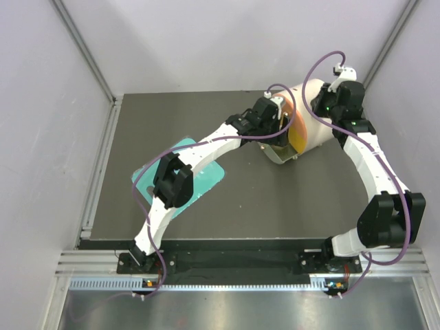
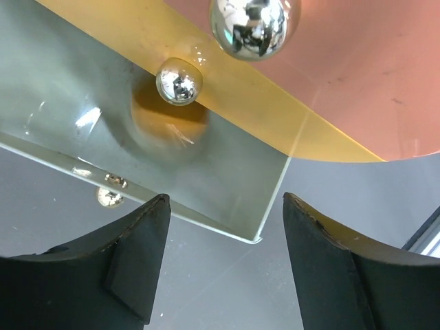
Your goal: Organize the makeup
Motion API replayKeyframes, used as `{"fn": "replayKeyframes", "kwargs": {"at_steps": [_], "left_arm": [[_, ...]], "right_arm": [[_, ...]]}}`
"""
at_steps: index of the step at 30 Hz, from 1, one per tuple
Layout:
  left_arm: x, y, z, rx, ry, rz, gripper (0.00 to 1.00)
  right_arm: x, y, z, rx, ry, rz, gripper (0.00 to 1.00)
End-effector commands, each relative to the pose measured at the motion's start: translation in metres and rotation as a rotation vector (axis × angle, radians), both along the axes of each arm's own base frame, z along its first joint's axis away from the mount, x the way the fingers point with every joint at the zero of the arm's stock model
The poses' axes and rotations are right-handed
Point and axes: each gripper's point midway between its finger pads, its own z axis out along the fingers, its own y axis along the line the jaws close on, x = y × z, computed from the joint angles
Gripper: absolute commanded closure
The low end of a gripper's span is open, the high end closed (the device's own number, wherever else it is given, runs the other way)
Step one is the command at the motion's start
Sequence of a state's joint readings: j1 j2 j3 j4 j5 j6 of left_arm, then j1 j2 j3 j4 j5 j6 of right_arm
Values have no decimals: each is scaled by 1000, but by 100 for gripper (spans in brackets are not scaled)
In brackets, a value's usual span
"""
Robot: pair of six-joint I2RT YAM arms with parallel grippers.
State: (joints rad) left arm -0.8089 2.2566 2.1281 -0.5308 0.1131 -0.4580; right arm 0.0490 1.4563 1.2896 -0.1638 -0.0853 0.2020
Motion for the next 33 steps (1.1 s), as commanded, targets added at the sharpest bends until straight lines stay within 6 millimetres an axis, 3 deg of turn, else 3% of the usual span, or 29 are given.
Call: {"fn": "replayKeyframes", "kwargs": {"at_steps": [1,8,12,14,15,17,18,20,21,22,25,29,32,33], "left_arm": [[7,-10,16,-44,-57,-5,28],[14,0,52,-68,-138,28,30],[14,19,75,-74,-180,72,33],[20,34,77,-94,-169,112,37],[14,44,67,-104,-122,136,39],[22,57,67,-183,-85,156,46],[17,67,51,-214,-4,190,47],[26,80,49,-323,65,192,51],[22,88,32,-347,143,227,51],[23,95,29,-381,174,217,52],[24,97,18,-413,224,211,54],[27,85,11,-551,331,192,54],[26,80,-4,-633,442,214,54],[30,76,2,-678,428,198,54]], "right_arm": [[-25,0,-54,-17,199,22,86],[-27,-1,-57,-16,207,23,87],[-27,0,-57,-15,206,22,86],[-27,0,-56,-16,204,21,86],[-27,0,-58,-17,209,22,86],[-27,-1,-58,-15,207,21,87],[-27,0,-58,-15,207,22,86],[-27,0,-59,-15,209,22,87],[-27,0,-59,-15,210,24,86],[-27,-1,-59,-14,209,22,86],[-27,0,-60,-12,212,23,86],[-27,0,-61,-10,214,20,86],[-28,0,-62,-8,215,21,86],[-28,0,-62,-9,216,21,86]]}}
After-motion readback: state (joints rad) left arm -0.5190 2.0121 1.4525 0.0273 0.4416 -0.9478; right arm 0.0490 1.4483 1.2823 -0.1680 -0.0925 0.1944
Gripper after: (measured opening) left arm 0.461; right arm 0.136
